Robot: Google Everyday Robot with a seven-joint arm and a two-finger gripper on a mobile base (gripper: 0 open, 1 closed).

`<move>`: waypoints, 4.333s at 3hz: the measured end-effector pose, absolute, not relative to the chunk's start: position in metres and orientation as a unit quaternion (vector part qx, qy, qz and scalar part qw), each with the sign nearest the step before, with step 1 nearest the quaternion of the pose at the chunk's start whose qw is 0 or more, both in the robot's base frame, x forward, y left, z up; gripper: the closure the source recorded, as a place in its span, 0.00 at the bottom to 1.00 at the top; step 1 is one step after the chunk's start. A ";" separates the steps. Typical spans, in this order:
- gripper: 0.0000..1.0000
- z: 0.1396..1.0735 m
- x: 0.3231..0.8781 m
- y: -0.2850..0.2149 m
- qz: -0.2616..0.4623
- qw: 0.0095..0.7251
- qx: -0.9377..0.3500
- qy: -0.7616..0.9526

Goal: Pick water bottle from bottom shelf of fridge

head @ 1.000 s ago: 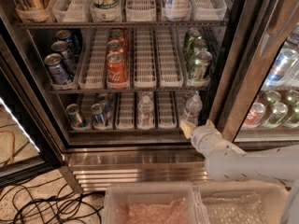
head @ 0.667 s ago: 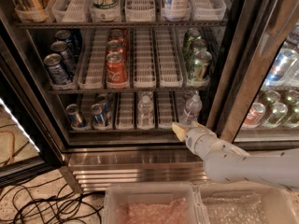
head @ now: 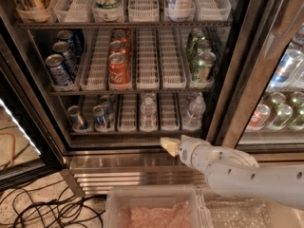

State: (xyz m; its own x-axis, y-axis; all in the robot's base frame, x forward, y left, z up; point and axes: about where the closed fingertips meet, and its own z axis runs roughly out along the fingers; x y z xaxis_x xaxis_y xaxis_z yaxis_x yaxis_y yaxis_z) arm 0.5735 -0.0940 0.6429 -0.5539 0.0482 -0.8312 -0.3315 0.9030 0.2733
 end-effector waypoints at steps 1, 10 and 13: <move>0.33 0.643 0.566 -0.095 0.198 0.456 -0.080 0.864; 0.32 0.627 0.674 -0.178 0.034 0.551 0.018 0.833; 0.34 0.621 0.694 -0.203 0.019 0.552 0.020 0.833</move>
Offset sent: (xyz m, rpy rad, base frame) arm 0.0352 -0.0612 -0.0345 -0.1811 0.0041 -0.2363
